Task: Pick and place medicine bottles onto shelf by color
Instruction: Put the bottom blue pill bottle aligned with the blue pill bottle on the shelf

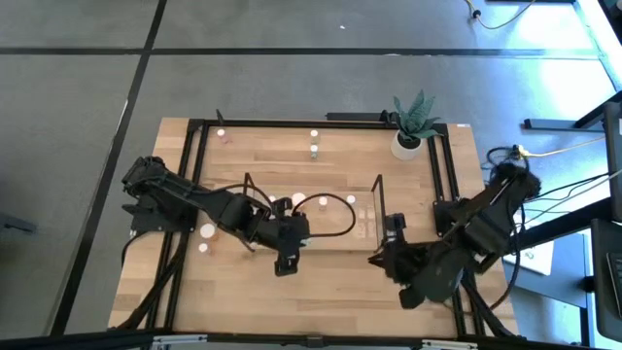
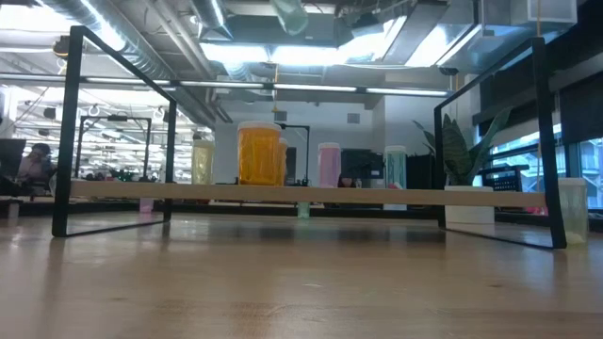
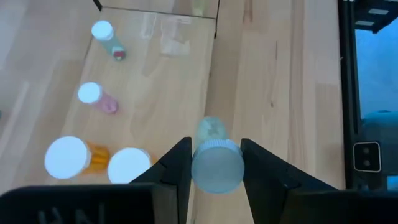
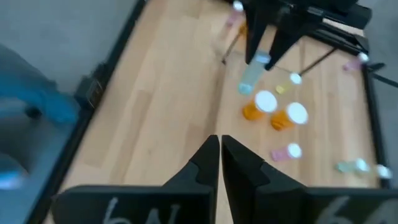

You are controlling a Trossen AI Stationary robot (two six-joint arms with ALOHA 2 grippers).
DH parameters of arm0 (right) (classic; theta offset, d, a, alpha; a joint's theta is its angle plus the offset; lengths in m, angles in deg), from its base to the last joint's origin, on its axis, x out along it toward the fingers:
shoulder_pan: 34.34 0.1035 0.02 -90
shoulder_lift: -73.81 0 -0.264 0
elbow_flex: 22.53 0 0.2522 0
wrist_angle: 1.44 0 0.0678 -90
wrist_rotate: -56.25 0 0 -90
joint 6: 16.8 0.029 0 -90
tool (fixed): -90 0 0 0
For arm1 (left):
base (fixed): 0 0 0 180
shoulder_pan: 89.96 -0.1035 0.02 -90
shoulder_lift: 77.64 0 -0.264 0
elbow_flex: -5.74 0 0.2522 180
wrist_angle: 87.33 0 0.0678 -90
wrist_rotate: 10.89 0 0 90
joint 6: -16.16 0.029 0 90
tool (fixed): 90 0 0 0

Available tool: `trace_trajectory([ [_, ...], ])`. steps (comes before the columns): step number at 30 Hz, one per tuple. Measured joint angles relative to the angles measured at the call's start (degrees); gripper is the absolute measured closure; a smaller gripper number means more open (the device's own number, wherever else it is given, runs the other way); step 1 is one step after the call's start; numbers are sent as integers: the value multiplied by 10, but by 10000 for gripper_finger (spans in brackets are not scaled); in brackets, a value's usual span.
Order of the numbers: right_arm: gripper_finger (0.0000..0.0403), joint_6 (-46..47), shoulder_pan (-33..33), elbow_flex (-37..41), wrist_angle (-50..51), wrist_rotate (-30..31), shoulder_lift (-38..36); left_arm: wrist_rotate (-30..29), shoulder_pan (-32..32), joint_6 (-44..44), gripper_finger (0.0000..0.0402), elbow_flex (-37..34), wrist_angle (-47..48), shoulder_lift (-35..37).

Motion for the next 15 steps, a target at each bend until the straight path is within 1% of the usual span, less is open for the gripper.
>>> trace_trajectory([
  [4, 381, -18, -19, 140, -148, -38, -91, -3, 0, 2, 295, 6, 0, 0],
  [7, 381, -29, -37, 228, -236, -76, -140, -3, 2, 3, 295, 6, 2, 0],
  [11, 381, -29, -60, 306, -299, -127, -169, -3, 9, 26, 295, 6, -4, -10],
  [15, 381, -32, -71, 345, -339, -156, -171, 0, 16, 55, 295, 6, -13, -39],
])
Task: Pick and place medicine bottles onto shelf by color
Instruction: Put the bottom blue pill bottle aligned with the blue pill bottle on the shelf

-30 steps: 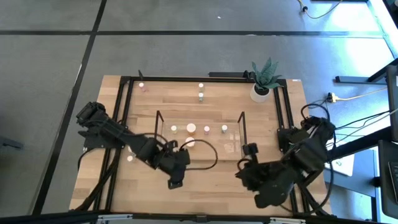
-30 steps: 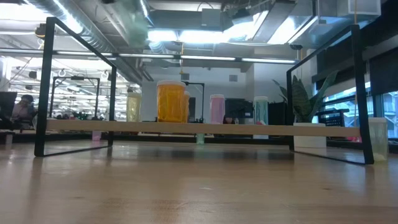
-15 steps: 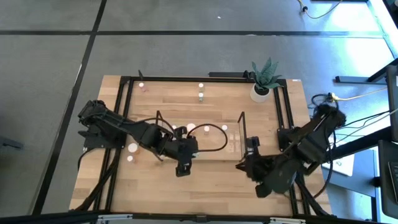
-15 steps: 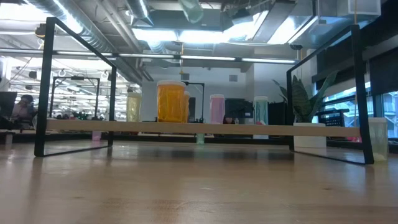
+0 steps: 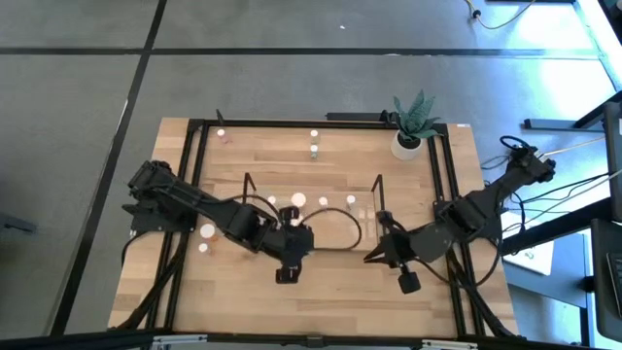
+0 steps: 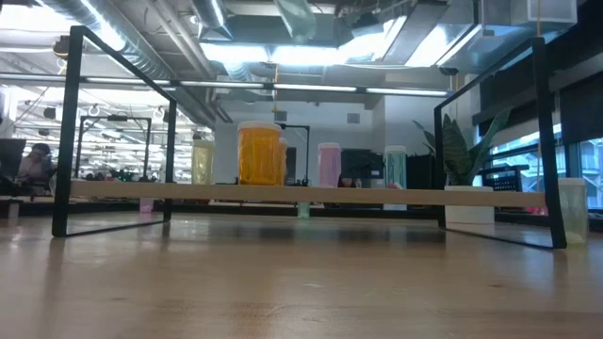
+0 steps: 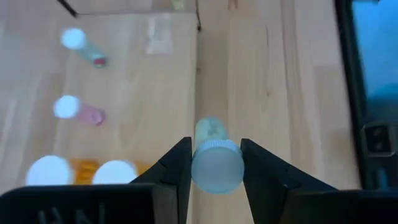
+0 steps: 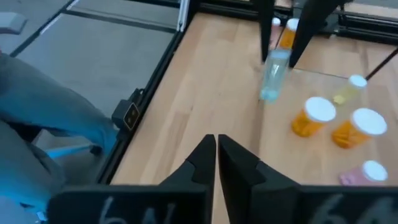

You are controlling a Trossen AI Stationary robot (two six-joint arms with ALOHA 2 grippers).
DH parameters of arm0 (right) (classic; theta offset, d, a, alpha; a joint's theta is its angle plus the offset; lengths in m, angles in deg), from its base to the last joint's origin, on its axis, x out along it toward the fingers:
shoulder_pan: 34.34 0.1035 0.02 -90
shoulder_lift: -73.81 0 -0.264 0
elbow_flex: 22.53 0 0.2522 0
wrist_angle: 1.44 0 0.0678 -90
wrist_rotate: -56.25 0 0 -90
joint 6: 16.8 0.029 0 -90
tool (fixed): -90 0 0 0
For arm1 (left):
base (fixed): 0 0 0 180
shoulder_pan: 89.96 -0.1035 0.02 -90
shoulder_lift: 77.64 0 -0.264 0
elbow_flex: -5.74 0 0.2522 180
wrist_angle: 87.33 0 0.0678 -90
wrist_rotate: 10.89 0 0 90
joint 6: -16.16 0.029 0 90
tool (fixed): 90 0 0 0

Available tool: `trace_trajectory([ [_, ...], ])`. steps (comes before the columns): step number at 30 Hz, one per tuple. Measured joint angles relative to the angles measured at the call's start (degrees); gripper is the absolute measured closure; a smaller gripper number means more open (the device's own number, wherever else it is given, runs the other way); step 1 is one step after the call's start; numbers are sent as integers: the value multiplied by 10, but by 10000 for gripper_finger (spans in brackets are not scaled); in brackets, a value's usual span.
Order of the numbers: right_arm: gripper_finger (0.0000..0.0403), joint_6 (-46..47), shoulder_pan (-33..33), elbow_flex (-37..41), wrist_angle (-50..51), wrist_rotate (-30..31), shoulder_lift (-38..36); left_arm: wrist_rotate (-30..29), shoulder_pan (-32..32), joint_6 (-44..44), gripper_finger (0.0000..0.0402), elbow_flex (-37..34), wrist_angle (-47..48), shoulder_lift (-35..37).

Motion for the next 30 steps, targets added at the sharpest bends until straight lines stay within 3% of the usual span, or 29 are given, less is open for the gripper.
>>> trace_trajectory([
  [7, 381, -4, 2, 15, -29, -26, 0, 53, 6, 43, 295, 0, -27, -71],
  [30, 381, -26, 39, 15, 17, -25, 2, 86, 26, 47, 295, 0, -44, -188],
])
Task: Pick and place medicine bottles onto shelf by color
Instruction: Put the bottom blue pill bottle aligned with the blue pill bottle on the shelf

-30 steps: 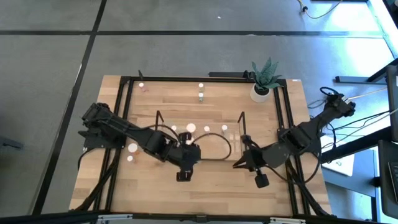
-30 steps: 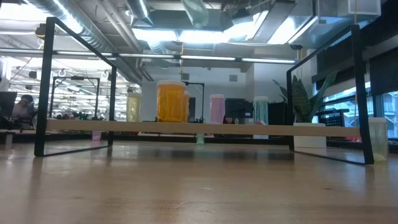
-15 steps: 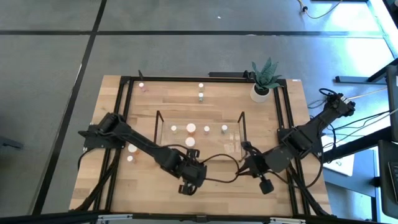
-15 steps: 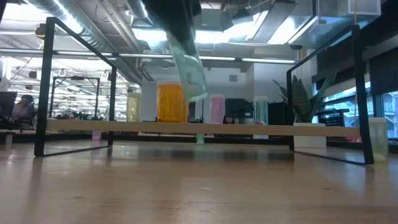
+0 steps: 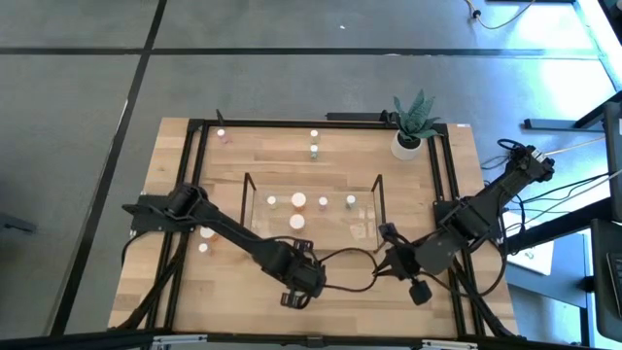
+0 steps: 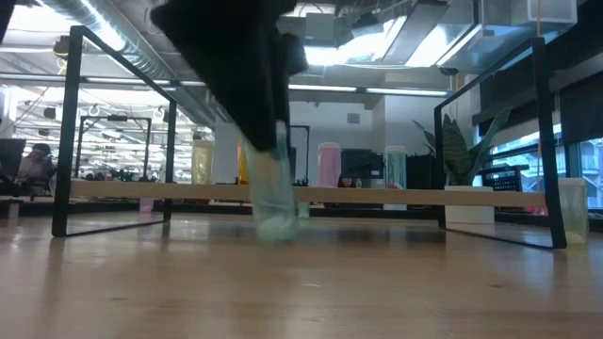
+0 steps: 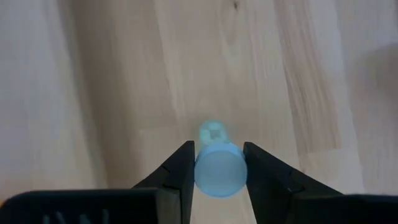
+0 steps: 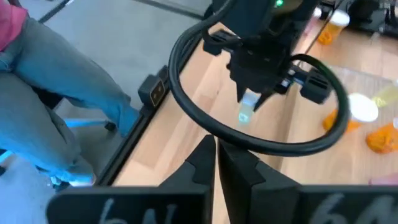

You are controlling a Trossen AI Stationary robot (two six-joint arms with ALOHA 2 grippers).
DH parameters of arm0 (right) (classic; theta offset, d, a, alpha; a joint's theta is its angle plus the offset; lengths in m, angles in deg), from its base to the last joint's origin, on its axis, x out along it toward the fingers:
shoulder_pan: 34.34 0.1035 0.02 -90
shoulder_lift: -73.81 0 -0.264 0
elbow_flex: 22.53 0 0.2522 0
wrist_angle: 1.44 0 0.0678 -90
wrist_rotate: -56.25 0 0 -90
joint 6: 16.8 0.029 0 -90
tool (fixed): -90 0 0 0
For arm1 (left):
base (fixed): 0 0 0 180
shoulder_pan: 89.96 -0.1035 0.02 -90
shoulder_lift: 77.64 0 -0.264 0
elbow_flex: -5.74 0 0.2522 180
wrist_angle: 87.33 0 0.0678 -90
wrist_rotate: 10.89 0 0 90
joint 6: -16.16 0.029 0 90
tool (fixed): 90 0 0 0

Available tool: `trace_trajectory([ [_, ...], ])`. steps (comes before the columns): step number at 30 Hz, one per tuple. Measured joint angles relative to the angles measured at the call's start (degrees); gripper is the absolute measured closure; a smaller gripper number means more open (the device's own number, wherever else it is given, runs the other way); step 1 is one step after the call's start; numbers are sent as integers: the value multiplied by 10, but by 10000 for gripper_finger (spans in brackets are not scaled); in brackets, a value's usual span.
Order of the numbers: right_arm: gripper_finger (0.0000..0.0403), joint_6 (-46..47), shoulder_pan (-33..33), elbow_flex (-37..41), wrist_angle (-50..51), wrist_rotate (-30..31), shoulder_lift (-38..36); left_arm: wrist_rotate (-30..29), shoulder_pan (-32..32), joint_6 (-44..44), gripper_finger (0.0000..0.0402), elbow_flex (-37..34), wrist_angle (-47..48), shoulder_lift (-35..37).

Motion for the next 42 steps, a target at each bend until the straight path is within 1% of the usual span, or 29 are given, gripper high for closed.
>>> trace_trajectory([
  [3, 381, 6, 0, 0, 20, 0, 0, 7, 0, -1, 295, 0, 1, -11],
  [19, 381, 1, 0, 0, 19, 0, 0, 17, -3, -15, 295, 0, 1, -13],
  [24, 381, 1, 0, 0, 19, 0, 0, 34, -5, -47, 295, 1, 8, -13],
  [29, 381, 1, 0, 0, 19, 0, 0, 39, -8, -94, 295, 1, 43, -12],
  [35, 381, 1, 0, 0, 17, 0, 0, 65, -16, -117, 295, 0, 47, -15],
  [40, 381, 1, 0, 0, 17, 0, 0, 62, -21, -116, 295, 33, 68, -15],
  [42, 381, 1, 0, 0, 17, 0, 0, 59, -23, -116, 295, 54, 96, -15],
])
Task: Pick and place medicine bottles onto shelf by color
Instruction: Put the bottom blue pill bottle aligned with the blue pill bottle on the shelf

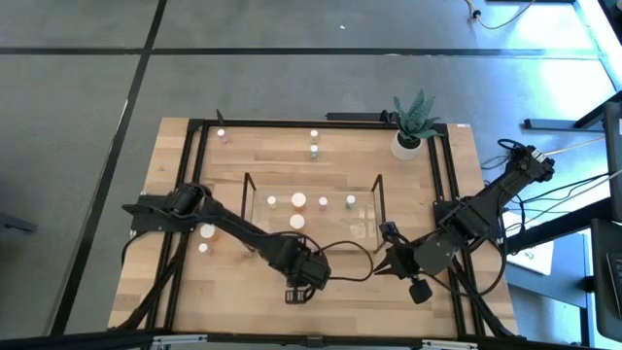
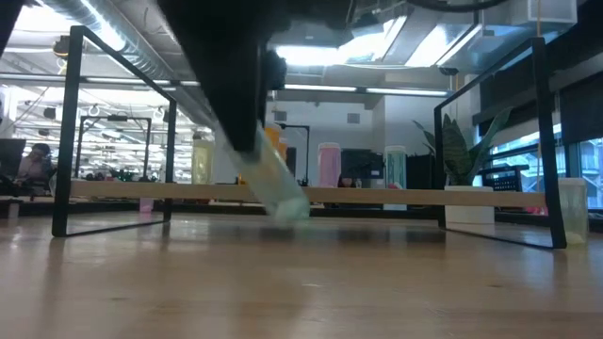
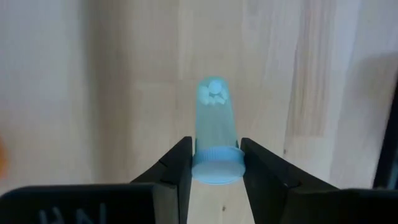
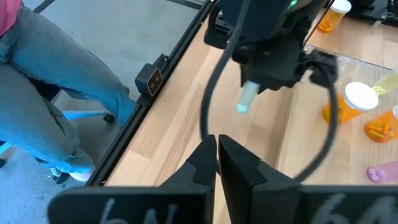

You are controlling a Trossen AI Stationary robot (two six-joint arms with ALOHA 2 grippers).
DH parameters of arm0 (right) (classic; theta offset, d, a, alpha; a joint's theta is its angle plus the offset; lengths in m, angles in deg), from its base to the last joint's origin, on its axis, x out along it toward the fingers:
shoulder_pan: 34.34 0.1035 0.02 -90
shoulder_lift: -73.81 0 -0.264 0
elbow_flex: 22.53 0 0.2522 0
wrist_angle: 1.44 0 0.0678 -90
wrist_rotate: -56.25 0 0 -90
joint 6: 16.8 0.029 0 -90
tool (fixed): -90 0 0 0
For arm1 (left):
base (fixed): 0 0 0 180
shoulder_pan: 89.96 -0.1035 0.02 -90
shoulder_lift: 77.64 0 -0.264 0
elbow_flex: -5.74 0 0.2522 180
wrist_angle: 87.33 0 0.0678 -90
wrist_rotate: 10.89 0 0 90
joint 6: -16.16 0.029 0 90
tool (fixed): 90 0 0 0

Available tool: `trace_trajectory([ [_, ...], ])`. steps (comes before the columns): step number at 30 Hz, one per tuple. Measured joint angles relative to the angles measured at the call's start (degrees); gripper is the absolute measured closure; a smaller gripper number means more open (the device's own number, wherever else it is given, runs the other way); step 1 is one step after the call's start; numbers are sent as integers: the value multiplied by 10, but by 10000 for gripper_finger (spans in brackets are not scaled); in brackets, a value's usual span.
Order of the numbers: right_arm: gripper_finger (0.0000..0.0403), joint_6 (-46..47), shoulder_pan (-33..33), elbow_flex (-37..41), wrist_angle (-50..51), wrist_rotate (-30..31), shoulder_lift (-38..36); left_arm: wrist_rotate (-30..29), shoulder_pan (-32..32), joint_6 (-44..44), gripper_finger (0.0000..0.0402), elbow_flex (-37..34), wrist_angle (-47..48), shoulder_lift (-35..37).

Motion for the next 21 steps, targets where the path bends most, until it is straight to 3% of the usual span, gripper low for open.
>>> trace_trajectory([
  [7, 381, -1, 0, 0, 0, 0, 0, 12, -1, -4, 295, 37, 48, 2],
  [21, 381, -1, 0, 0, 1, 0, 0, 65, 6, -50, 295, 37, 119, 2],
])
